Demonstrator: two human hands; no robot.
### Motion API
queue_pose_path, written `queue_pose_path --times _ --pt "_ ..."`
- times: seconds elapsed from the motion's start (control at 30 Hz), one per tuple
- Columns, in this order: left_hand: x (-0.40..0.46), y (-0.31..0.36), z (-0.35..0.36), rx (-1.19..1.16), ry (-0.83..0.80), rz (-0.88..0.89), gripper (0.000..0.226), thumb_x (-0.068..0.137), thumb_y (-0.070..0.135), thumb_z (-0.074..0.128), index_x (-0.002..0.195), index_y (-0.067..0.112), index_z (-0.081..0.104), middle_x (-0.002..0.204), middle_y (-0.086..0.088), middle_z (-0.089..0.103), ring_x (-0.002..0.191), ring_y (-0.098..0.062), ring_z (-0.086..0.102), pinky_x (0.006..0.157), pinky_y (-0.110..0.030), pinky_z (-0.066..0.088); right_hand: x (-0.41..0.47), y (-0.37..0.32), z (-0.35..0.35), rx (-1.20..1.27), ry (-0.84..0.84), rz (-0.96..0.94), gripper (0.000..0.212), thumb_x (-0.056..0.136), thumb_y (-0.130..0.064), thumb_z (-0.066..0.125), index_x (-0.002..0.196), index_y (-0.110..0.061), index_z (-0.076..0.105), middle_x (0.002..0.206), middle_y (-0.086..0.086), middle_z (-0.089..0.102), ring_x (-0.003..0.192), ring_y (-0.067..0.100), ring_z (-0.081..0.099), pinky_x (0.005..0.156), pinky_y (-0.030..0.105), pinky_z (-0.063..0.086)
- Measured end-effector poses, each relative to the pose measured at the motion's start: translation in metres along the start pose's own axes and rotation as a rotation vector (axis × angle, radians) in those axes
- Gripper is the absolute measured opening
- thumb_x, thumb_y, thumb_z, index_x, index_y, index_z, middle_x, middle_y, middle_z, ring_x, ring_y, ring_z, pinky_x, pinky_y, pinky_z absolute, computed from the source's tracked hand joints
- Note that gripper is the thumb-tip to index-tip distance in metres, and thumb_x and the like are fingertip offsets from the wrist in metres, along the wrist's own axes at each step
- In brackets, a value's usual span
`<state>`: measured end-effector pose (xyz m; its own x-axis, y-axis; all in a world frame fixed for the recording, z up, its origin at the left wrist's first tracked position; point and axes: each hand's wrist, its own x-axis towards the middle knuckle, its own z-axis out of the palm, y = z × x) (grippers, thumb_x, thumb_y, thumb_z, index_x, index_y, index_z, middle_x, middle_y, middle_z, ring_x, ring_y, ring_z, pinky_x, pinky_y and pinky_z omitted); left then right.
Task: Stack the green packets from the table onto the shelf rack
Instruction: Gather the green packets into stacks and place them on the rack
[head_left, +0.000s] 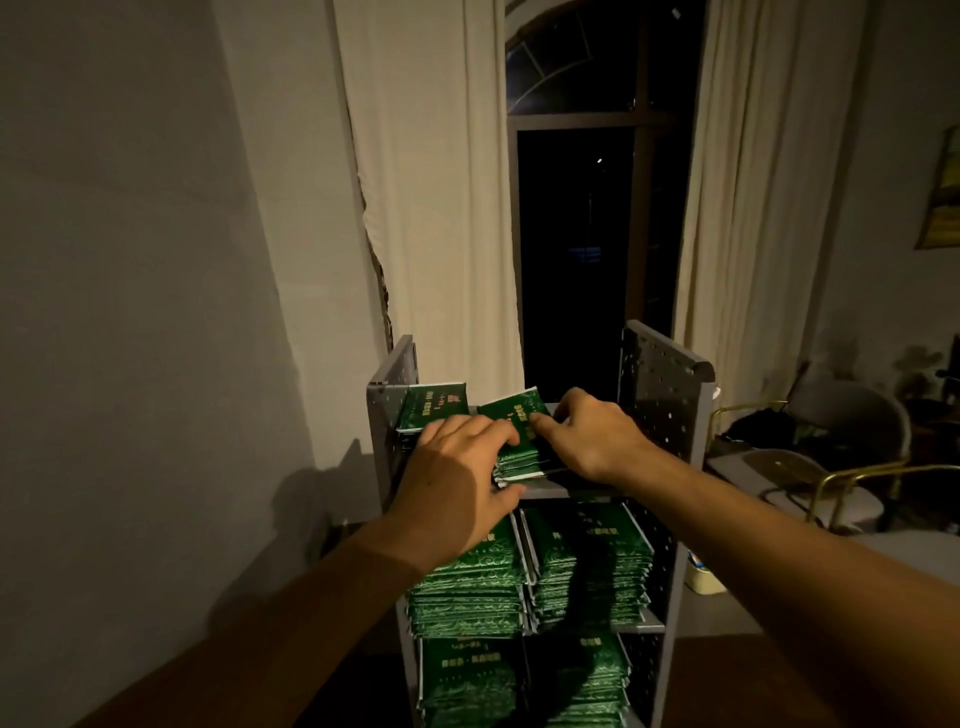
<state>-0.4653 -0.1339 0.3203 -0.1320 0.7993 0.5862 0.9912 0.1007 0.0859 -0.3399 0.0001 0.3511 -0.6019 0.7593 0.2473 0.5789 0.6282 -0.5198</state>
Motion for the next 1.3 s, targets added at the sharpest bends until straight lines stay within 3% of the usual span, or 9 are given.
queue_pose_path --times 0.2,0.37,0.5,0.63,0.8,0.9,1.03,1.13,1.3 --pt "0.012 -0.006 0.0 0.051 0.033 0.041 0.051 0.077 0.062 0.064 0.113 0.026 0.068 0.112 0.008 0.069 0.115 -0.017 0.055 0.111 -0.031 0.022 -0.016 0.01 -0.024 0.153 -0.327 -0.172 0.056 0.086 -0.03 0.075 0.133 -0.029 0.043 0.116 0.001 0.059 0.085 0.018 0.069 0.066 0.03 0.059" --pt "0.026 -0.007 -0.004 0.189 -0.042 0.052 0.044 0.083 0.054 0.07 0.12 0.032 0.065 0.121 0.012 0.065 0.126 -0.011 0.048 0.122 -0.032 0.006 -0.006 0.011 -0.013 0.055 -0.206 -0.264 0.056 0.082 -0.028 0.081 0.13 -0.026 0.052 0.112 -0.003 0.062 0.087 0.011 0.067 0.069 0.018 0.055" --pt "0.04 -0.001 -0.002 0.439 -0.135 0.026 0.04 0.094 0.047 0.058 0.128 0.026 0.059 0.125 0.006 0.064 0.128 -0.017 0.047 0.123 -0.037 -0.001 0.008 0.006 0.003 -0.08 -0.077 -0.299 0.055 0.083 -0.036 0.08 0.131 -0.023 0.057 0.124 0.004 0.064 0.109 0.02 0.062 0.094 0.03 0.052" --pt "0.052 -0.004 0.005 0.611 -0.188 -0.03 0.039 0.099 0.034 0.051 0.135 0.019 0.053 0.125 0.0 0.064 0.129 -0.023 0.047 0.124 -0.045 -0.004 0.026 0.0 0.016 -0.092 -0.045 -0.27 0.052 0.085 -0.037 0.077 0.131 -0.022 0.057 0.124 0.007 0.062 0.113 0.026 0.06 0.099 0.036 0.052" --pt "0.057 -0.007 0.008 0.653 -0.212 -0.055 0.042 0.1 0.032 0.051 0.139 0.016 0.049 0.128 -0.003 0.063 0.13 -0.026 0.047 0.124 -0.046 -0.002 0.034 -0.002 0.024 -0.152 -0.047 -0.264 0.053 0.088 -0.04 0.072 0.134 -0.022 0.053 0.124 0.008 0.062 0.113 0.028 0.06 0.099 0.041 0.052" --pt "0.048 -0.01 0.009 0.517 -0.149 -0.044 0.045 0.093 0.032 0.06 0.135 0.015 0.053 0.125 -0.004 0.063 0.126 -0.027 0.051 0.124 -0.046 0.011 0.029 -0.002 0.02 -0.158 -0.073 -0.269 0.058 0.088 -0.043 0.069 0.137 -0.024 0.048 0.127 0.008 0.061 0.114 0.028 0.059 0.098 0.039 0.051" --pt "0.032 -0.018 0.01 0.304 0.057 0.05 0.038 0.069 0.012 0.076 0.105 0.007 0.068 0.099 -0.01 0.069 0.097 -0.031 0.063 0.095 -0.044 0.051 0.014 0.0 0.006 -0.102 -0.026 -0.243 0.06 0.087 -0.035 0.069 0.139 -0.024 0.041 0.127 0.006 0.053 0.115 0.026 0.056 0.095 0.038 0.051" --pt "0.019 -0.008 0.001 0.164 0.099 0.055 0.032 0.073 -0.005 0.065 0.104 0.005 0.065 0.098 -0.011 0.064 0.092 -0.031 0.059 0.08 -0.045 0.054 -0.003 0.002 -0.003 -0.034 0.011 -0.253 0.036 0.092 -0.025 0.065 0.126 -0.023 0.054 0.118 0.003 0.06 0.105 0.022 0.061 0.091 0.039 0.055" --pt "-0.013 0.02 -0.019 -0.013 0.037 0.09 0.011 0.093 0.014 0.045 0.1 0.013 0.054 0.09 -0.005 0.056 0.078 -0.028 0.055 0.067 -0.042 0.048 -0.041 0.005 -0.01 0.036 -0.098 -0.352 0.011 0.092 -0.015 0.06 0.093 -0.026 0.064 0.088 -0.002 0.067 0.081 0.015 0.063 0.074 0.031 0.052"
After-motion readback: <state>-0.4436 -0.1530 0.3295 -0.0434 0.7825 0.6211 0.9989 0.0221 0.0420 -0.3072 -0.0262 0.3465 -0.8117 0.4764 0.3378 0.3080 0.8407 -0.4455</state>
